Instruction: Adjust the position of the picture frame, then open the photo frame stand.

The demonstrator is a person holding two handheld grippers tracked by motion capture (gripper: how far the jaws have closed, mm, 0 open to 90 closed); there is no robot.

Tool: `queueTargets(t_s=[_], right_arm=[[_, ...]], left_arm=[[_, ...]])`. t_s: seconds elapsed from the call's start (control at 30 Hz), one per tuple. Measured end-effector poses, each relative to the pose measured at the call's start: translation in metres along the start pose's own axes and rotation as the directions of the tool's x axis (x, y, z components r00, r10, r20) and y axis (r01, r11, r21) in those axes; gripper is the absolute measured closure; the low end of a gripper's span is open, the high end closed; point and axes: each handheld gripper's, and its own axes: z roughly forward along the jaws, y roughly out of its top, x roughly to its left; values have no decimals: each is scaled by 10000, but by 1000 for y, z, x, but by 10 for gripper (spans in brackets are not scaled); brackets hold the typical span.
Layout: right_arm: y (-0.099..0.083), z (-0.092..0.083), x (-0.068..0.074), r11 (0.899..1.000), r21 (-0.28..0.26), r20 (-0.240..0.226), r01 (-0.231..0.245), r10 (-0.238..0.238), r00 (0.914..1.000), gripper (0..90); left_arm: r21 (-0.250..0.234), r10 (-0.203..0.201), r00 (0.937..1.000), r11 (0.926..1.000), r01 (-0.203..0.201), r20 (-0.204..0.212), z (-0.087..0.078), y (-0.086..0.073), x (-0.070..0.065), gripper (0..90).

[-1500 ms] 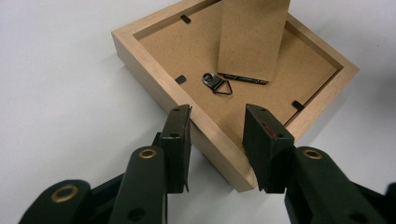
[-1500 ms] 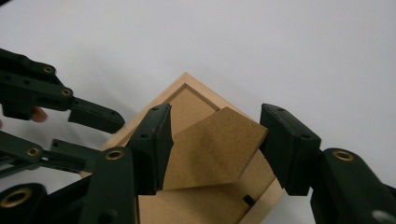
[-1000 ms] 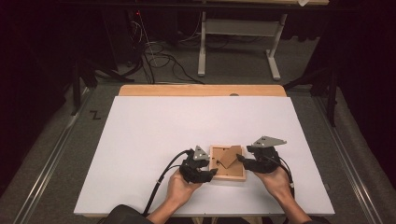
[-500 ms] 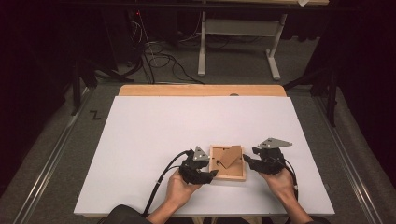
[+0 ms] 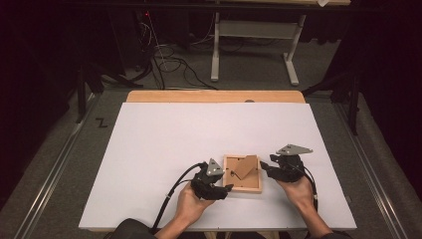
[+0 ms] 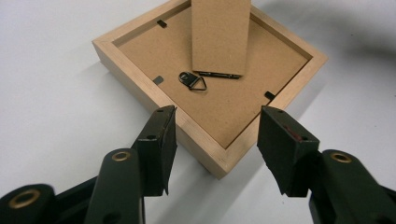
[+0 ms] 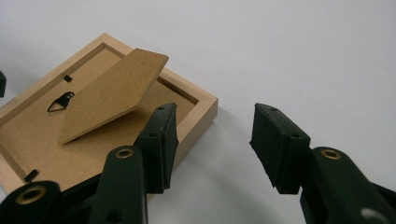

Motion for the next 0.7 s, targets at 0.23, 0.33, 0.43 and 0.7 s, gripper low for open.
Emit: queueTargets(t_s=[0.23,0.33,0.43,0.7], right_arm=[[2,5,-4,9999,54,29,-87,87,10000,496],[4,6,-5,9999,53,64,-113,112,9999,495],[7,10,-7,9998,10,29,-180,180,9998,496],[8,16,-6,9999,116,-48,-117,117,9999,504]], left_arm=[[9,36,9999,10000,-36,98,-3,-2,-4,452],[56,81,9999,10000,-81,140,-3,-3,-5,445],[153,81,9997,9998,-85,241,-3,-4,-6,435],[422,268,9995,9987,-275,157,-5,-11,-14,418]])
